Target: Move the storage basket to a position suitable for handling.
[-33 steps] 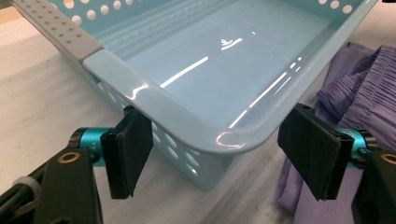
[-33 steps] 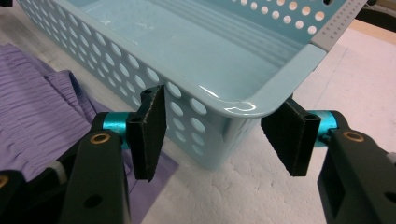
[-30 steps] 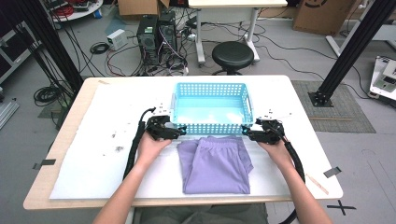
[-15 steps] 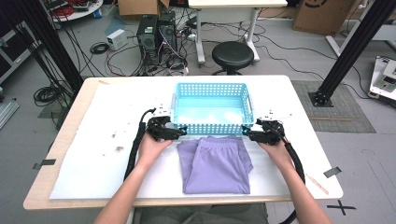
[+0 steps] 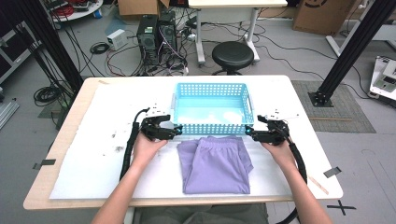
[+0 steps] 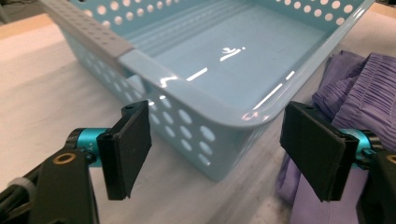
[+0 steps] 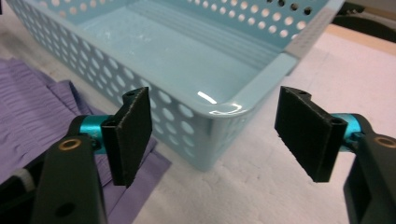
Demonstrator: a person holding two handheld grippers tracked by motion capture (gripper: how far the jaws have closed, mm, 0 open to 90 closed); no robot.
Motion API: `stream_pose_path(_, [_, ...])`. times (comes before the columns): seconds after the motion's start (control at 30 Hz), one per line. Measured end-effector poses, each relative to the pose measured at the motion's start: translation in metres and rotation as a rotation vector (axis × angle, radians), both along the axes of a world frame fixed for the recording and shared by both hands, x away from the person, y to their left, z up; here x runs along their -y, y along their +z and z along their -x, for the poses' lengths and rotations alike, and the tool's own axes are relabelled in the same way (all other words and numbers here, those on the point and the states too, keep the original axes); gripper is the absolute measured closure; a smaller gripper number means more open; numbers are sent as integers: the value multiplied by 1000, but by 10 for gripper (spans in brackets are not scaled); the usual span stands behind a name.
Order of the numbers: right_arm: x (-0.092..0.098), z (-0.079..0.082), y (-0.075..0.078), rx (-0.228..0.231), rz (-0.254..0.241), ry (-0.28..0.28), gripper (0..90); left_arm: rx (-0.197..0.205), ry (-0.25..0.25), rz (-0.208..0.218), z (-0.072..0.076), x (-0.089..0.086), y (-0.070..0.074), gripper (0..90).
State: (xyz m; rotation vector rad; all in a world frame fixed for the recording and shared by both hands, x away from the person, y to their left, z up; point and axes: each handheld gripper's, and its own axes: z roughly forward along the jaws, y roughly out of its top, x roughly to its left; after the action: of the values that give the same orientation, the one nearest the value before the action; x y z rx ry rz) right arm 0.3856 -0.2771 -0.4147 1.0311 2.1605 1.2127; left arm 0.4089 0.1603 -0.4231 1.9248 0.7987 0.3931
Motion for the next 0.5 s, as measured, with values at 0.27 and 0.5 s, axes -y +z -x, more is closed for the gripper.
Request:
stream_pose_path(0.27, [19,12,9,60,-38,-23,307,69,44,-12,10,-21,6,217])
stream_pose_path(0.5, [32,23,7,99,-106,-36,297,112,36,-1,20,-40,7,217])
